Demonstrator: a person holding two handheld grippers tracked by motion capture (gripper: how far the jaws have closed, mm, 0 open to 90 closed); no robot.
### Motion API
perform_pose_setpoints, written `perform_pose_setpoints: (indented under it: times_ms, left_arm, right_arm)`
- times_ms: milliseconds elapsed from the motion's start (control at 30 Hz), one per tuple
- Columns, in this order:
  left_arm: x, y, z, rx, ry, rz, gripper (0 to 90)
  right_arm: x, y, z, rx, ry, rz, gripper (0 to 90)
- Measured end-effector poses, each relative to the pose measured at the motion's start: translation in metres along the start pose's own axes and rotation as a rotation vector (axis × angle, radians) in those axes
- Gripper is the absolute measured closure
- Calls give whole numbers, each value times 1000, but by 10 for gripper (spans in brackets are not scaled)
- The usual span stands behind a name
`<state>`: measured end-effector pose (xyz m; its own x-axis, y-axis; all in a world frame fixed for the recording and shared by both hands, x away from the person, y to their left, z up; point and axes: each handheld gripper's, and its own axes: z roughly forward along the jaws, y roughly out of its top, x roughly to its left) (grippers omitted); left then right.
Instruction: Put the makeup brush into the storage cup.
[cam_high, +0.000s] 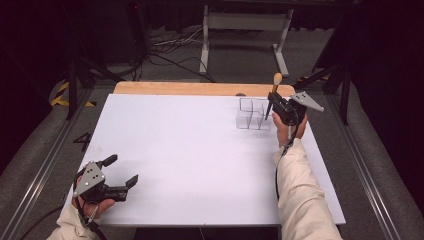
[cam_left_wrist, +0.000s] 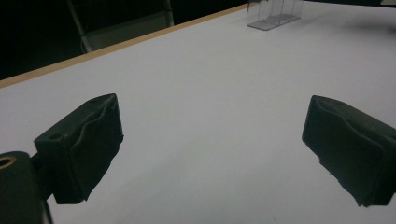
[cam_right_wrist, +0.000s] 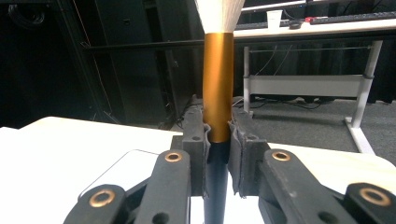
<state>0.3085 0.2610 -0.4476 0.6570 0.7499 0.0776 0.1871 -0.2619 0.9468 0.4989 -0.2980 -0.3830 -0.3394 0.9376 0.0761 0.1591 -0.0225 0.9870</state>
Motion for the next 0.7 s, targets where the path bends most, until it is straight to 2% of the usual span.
perform_pose_setpoints:
  times_ms: [500, 700]
  left_arm:
    - [0, 0, 0, 3, 0, -2, 60]
    - [0, 0, 0, 0, 1, -3, 64]
  right_arm:
    - [1, 0, 0, 12, -1, 4, 787]
    - [2, 1, 0, 30, -5, -10, 787]
